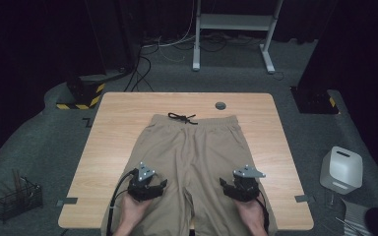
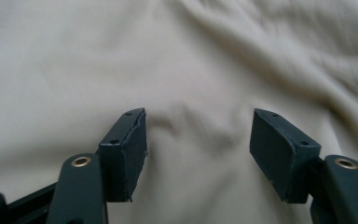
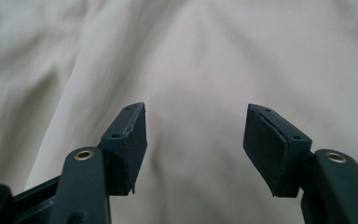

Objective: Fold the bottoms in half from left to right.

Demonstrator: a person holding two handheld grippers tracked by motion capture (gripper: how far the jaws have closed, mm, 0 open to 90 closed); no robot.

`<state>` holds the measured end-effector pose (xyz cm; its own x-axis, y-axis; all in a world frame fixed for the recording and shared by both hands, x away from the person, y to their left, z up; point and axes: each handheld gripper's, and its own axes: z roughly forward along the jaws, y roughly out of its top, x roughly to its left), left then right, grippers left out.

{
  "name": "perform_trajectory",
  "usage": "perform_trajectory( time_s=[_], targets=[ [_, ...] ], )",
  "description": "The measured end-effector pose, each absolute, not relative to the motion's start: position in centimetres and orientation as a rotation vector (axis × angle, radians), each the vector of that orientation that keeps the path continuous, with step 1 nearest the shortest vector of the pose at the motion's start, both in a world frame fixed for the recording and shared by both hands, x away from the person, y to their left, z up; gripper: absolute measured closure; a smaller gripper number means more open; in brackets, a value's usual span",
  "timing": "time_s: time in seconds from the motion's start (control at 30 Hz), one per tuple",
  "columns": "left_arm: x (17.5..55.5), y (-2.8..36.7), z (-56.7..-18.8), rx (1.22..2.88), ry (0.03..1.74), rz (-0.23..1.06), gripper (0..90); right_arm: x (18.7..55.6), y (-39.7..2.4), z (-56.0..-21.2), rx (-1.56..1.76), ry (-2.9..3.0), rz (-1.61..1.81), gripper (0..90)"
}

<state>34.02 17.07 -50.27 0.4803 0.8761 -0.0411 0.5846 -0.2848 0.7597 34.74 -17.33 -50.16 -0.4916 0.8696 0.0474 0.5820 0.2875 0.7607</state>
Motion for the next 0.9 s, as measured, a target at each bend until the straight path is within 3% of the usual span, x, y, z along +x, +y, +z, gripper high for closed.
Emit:
perform_trajectory(
  time_s=[0.33, 0.77, 0.8, 0.9],
  targets=[
    [43.1, 17.4, -50.1, 2.031, 1.319, 0.580, 36.5, 43.4, -15.6, -50.2, 1.361, 2.159, 0.992, 44.3],
    [44.0, 16.9, -52.0, 2.056, 1.282, 0.611, 38.7, 44.4, -15.7, -51.7, 1.334, 2.209, 0.866, 43.2],
    [43.2, 16.7, -52.4, 2.044, 1.218, 0.688, 39.8, 44.2, -15.7, -51.8, 1.325, 2.210, 0.879, 43.2],
    [42.4, 16.5, -52.6, 2.042, 1.189, 0.743, 41.5, 43.9, -15.9, -52.0, 1.307, 2.206, 0.901, 43.1]
  ],
)
